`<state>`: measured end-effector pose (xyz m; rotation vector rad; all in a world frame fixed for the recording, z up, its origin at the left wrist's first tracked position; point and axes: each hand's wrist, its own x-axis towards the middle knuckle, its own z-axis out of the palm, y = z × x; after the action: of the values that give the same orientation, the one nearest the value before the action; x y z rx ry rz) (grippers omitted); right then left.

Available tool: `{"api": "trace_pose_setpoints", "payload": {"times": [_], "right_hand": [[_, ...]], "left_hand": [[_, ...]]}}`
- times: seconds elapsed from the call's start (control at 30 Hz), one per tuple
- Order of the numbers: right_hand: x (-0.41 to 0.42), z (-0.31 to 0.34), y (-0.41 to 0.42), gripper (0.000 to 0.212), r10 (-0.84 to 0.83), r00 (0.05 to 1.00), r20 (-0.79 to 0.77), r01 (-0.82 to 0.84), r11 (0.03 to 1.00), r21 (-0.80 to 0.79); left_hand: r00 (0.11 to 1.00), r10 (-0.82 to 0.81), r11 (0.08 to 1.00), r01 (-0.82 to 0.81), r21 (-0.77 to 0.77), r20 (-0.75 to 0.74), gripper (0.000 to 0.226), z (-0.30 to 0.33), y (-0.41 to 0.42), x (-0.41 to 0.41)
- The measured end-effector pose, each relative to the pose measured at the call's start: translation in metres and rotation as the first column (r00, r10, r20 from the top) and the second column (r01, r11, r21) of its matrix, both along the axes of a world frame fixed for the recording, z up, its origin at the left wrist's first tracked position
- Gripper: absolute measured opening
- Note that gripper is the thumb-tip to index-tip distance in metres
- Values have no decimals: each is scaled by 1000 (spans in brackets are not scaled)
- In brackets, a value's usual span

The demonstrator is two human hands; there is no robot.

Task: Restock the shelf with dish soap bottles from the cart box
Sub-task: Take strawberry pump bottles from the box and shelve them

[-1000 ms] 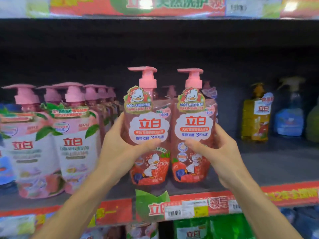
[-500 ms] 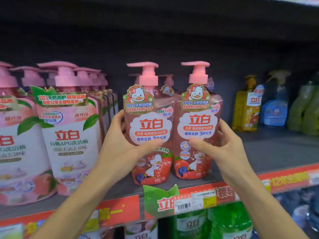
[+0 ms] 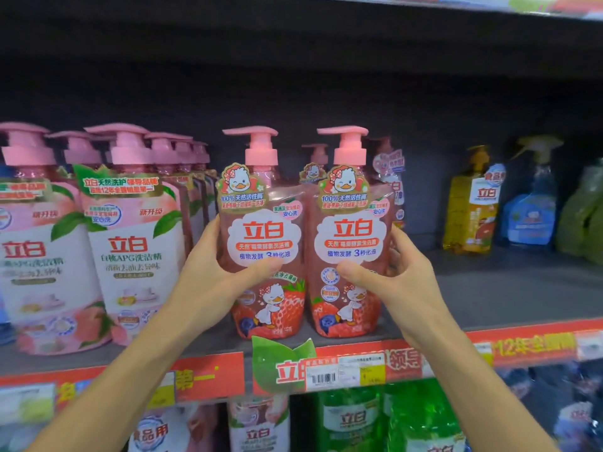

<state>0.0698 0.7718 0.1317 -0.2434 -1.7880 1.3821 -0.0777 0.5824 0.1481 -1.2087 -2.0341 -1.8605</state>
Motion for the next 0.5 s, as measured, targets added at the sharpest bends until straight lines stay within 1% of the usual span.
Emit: {"api": "trace_pose_setpoints", "payload": {"times": [0.07, 0.1, 0.2, 0.27, 0.33, 0.37, 0.43, 0.5], "right_hand": [[0, 1, 3, 93, -1, 1000, 28, 0, 999, 34], [1, 0, 4, 94, -3, 999, 43, 1, 999, 50], [2, -6, 7, 76, 1, 999, 36, -4, 996, 85], [5, -10, 8, 73, -7, 998, 65, 1, 996, 91], [10, -7, 6, 72, -35, 993, 111, 21, 992, 126], [13, -6, 3, 71, -68, 990, 126, 48, 987, 154], [13, -5, -8, 71, -184, 973, 139, 149, 961, 231], [9, -10, -23, 80, -260, 958, 122, 224, 942, 249]], "left_hand": [[998, 30, 1000, -31, -6, -50, 72, -3, 1, 4], [996, 48, 999, -48, -5, -74, 70, -7, 2, 7], [983, 123, 992, -127, -15, -137, 72, -15, 3, 19], [966, 193, 980, -200, -21, -174, 69, -20, 4, 28], [934, 294, 955, -296, 26, -204, 68, -25, 7, 40], [910, 351, 935, -353, 31, -221, 73, -26, 9, 47], [863, 434, 892, -452, -12, -260, 91, -28, 15, 59], [836, 468, 865, -500, -47, -285, 109, -29, 20, 64]]}}
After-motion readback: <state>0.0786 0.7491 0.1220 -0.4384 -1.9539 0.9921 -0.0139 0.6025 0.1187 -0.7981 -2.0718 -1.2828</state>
